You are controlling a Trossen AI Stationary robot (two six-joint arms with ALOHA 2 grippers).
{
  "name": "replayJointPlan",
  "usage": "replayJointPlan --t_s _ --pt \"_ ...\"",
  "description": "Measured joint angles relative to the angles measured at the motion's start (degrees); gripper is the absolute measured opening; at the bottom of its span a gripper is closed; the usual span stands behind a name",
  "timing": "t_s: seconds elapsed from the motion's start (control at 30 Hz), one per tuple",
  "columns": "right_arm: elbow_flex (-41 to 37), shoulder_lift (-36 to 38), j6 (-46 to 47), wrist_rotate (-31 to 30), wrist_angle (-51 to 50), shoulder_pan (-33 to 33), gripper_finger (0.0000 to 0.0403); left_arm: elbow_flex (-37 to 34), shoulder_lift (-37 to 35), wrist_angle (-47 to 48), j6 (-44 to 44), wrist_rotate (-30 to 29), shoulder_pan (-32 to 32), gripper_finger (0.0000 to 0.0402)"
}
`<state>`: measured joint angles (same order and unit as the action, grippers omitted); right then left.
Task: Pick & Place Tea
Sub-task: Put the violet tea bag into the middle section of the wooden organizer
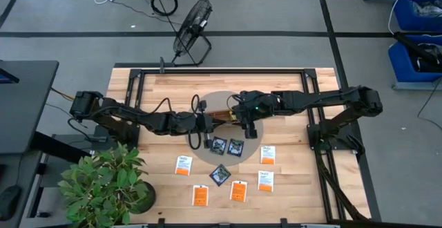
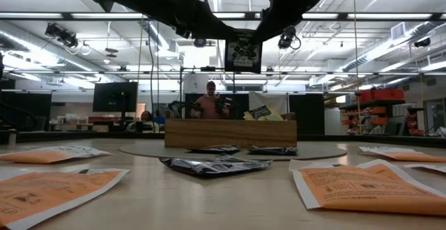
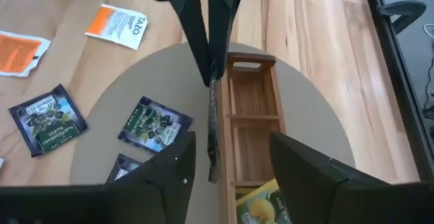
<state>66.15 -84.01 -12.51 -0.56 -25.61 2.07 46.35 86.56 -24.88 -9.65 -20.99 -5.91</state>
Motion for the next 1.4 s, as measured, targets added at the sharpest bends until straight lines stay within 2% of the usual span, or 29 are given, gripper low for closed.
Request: replayJointPlan --t_s 0.2,0.43,0.5,0.8,0.93,1.27,1.4 --pt "0.0 0.0 0.0 0.0 -0.5 0.0 0.0141 0.0 0.0 0.5 0.0 -0.4 0.0 0.0002" --pt "0.0 0.0 -1.5 0.0 0.1 0.0 0.0027 0.0 0.0 0.9 0.0 -0.4 0.2 0.0002" --pt "0.0 0.0 -1.6 0.0 0.2 0.0 0.0008 0.0 0.0 1.1 0.0 -0.4 0.2 0.0002" --pt "-0.1 0.0 -2.0 0.8 2.0 0.1 0.0002 0.1 -0.1 2.8 1.6 -0.4 0.2 0.0016" --pt "-0.1 0.0 -2.1 1.5 2.6 0.5 0.0002 0.1 -0.1 4.0 1.9 -4.0 0.2 0.0032" --pt "0.0 -1.8 -3.1 1.7 2.6 2.7 0.0001 0.0 -0.1 7.2 1.9 -12.3 0.2 0.0102" --pt "0.0 -3.9 -4.3 4.4 3.1 5.2 0.0001 0.0 -0.5 10.5 1.5 -12.9 0.2 0.0125"
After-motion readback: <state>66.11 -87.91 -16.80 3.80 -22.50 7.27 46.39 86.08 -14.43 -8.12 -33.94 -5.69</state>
